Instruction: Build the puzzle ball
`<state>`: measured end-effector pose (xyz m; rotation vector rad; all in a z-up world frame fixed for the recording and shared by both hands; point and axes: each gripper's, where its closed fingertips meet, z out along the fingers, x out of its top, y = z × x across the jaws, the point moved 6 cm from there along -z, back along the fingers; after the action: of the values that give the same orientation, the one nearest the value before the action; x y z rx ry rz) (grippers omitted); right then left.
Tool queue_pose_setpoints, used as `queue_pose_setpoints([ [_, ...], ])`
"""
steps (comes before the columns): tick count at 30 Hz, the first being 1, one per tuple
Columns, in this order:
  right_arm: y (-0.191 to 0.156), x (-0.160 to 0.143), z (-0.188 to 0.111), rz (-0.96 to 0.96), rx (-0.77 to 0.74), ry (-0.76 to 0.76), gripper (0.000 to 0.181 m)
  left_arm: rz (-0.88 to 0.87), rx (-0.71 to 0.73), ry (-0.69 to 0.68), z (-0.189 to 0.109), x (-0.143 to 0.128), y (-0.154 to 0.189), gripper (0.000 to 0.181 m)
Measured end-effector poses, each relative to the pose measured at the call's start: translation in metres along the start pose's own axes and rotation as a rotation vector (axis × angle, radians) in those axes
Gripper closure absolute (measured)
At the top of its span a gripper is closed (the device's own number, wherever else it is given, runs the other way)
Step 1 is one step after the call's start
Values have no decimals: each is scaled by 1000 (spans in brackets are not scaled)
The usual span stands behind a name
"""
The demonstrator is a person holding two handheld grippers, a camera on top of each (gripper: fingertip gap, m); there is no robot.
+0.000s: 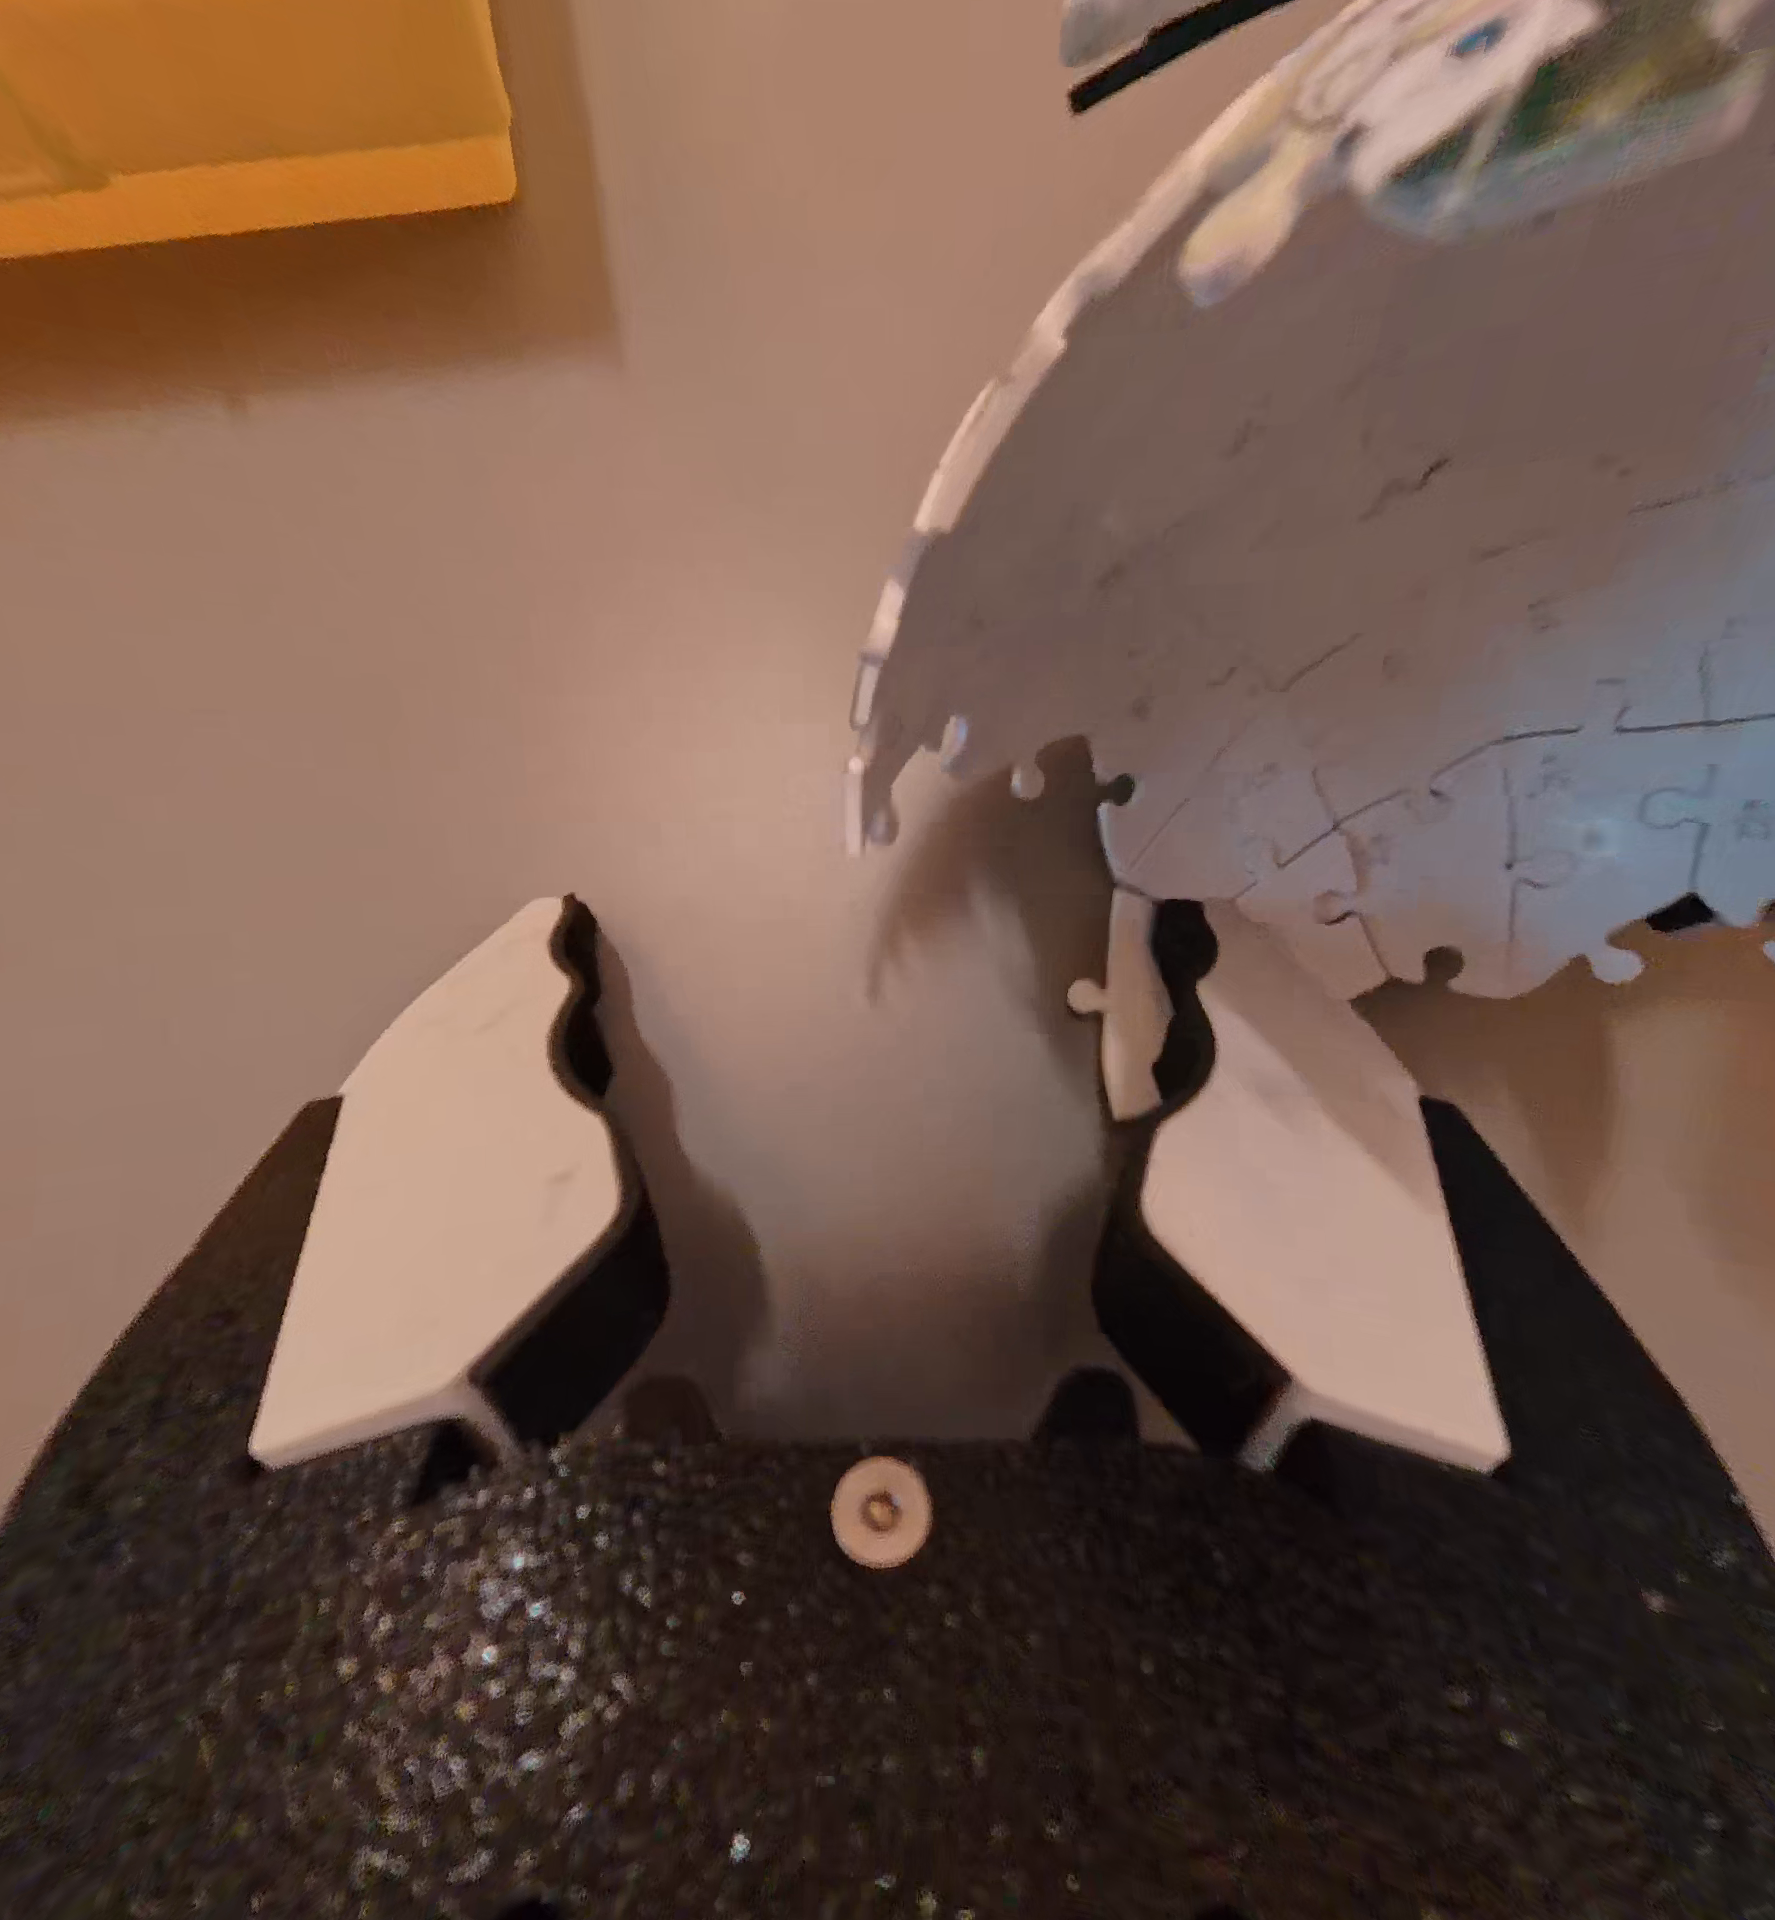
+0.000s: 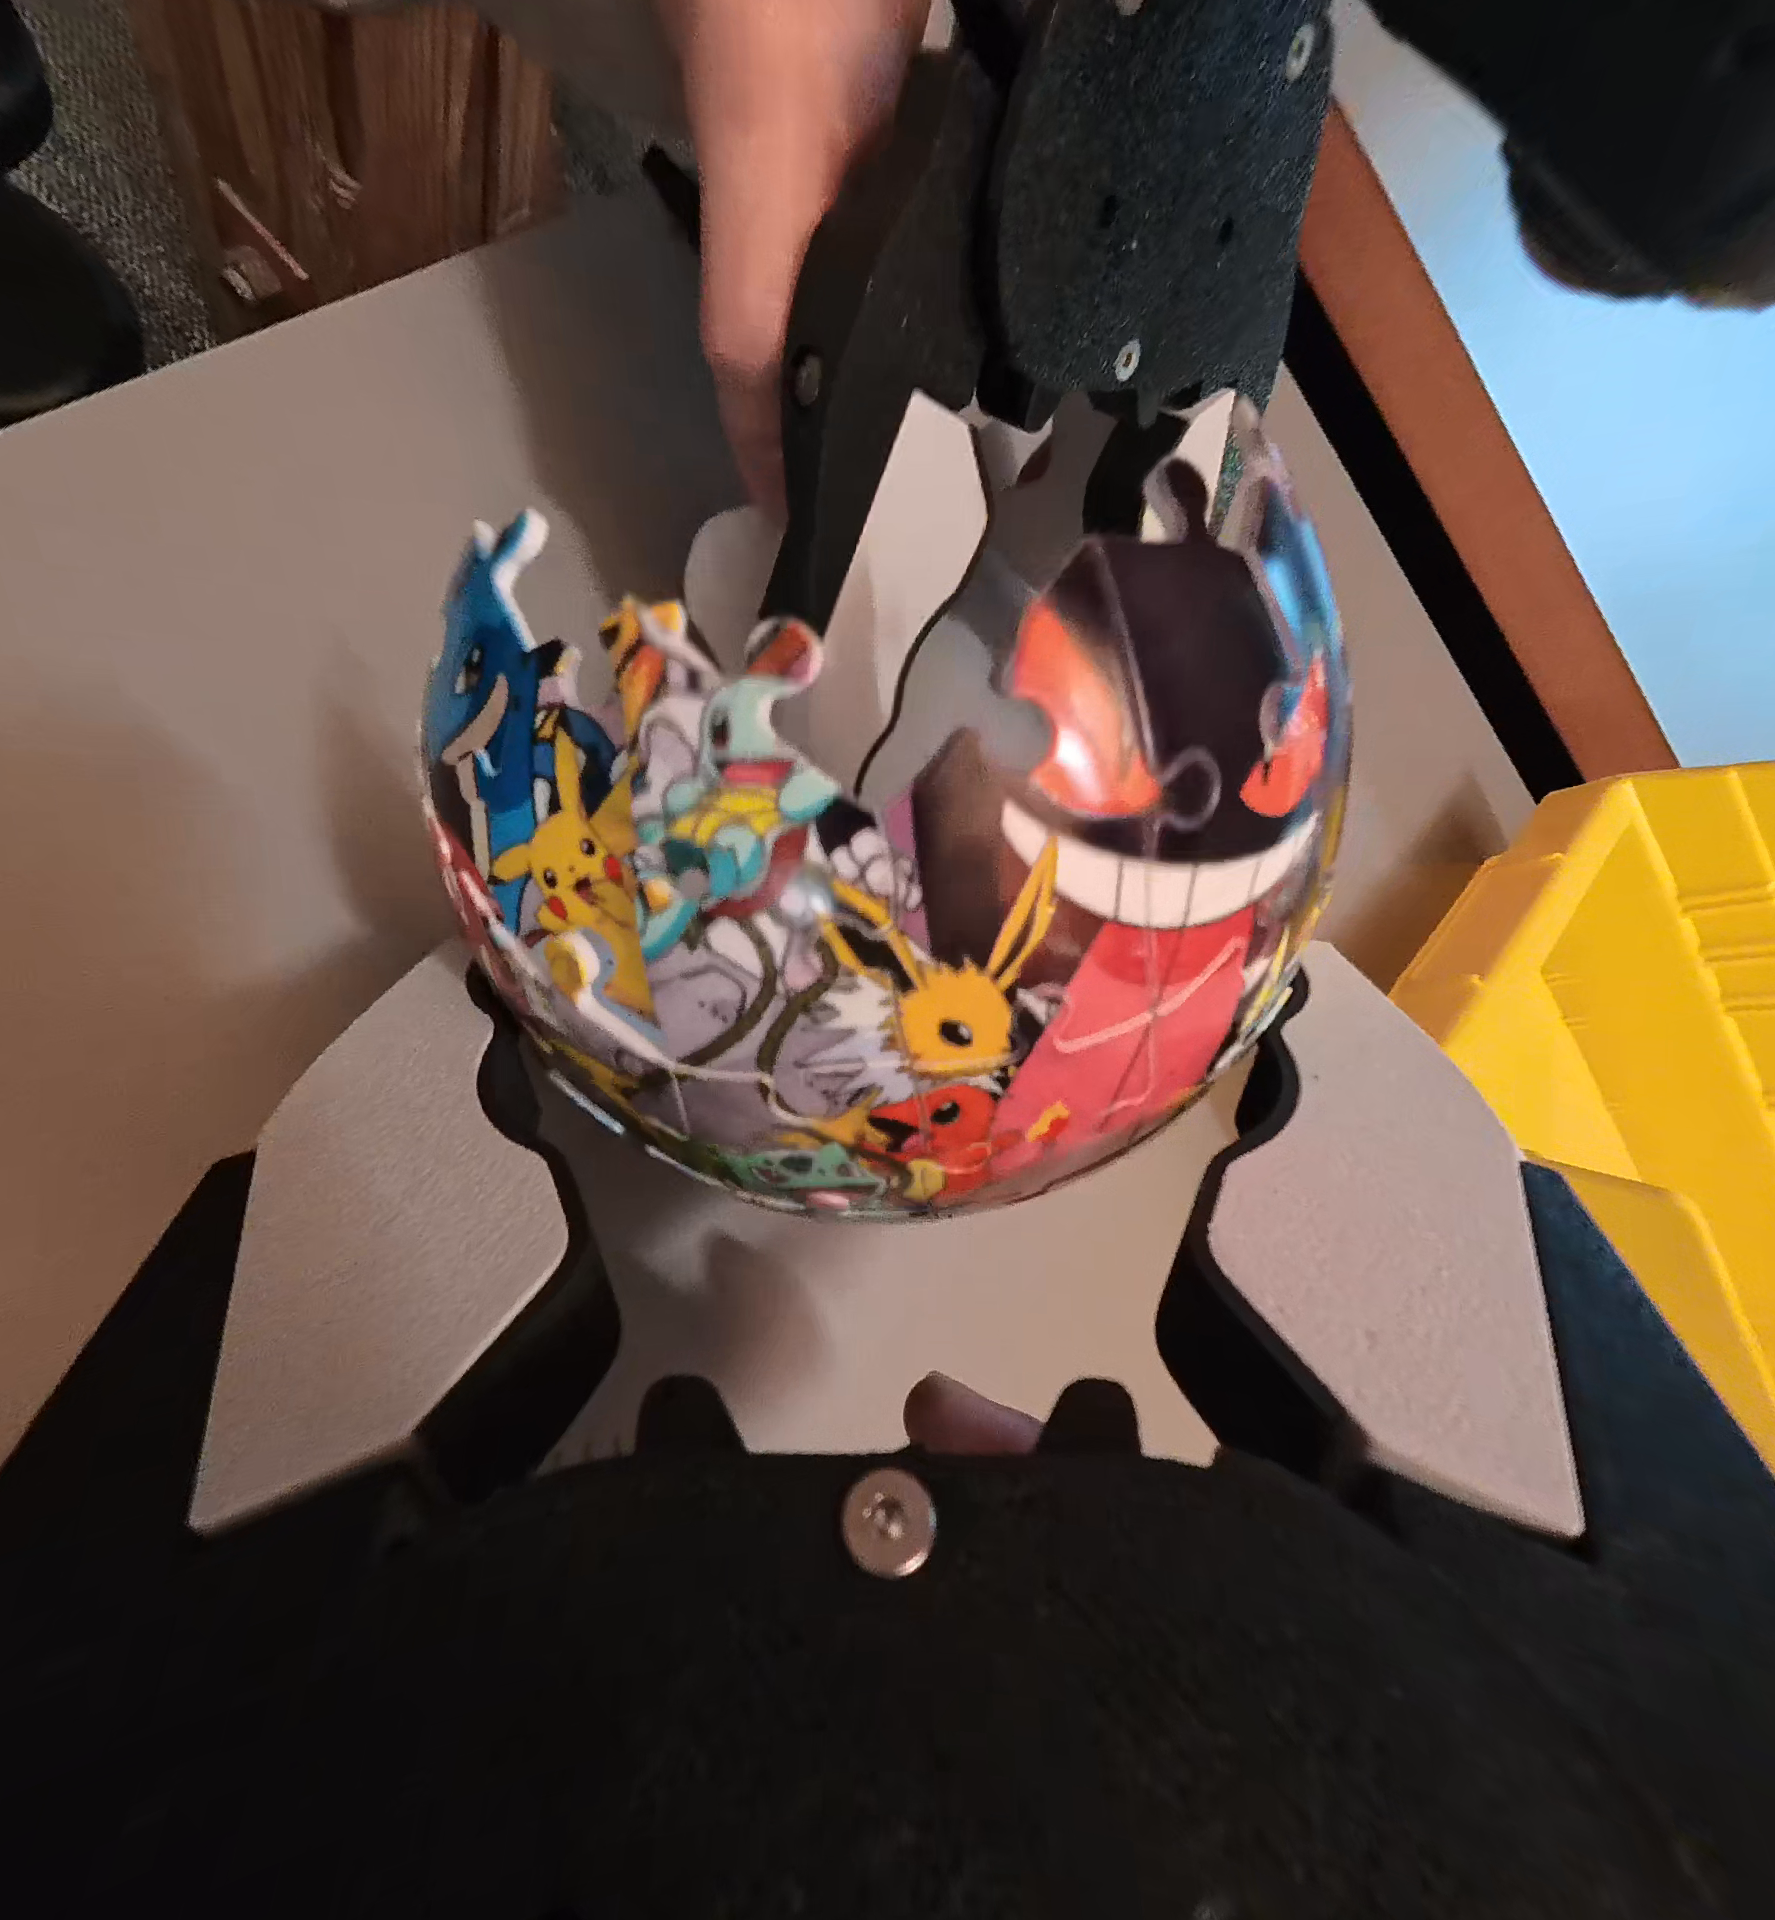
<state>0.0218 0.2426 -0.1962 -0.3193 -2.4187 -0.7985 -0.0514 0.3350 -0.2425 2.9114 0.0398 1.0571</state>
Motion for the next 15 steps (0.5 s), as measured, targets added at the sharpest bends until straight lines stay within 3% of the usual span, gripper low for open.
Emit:
queue_pose_setpoints([
  [8, -3, -3, 5, -13, 6, -32, 52, 47, -8, 4, 1, -2, 4, 71],
  [15, -2, -5, 4, -4, -3, -33, 53, -82, -67, 59, -16, 2, -6, 76],
])
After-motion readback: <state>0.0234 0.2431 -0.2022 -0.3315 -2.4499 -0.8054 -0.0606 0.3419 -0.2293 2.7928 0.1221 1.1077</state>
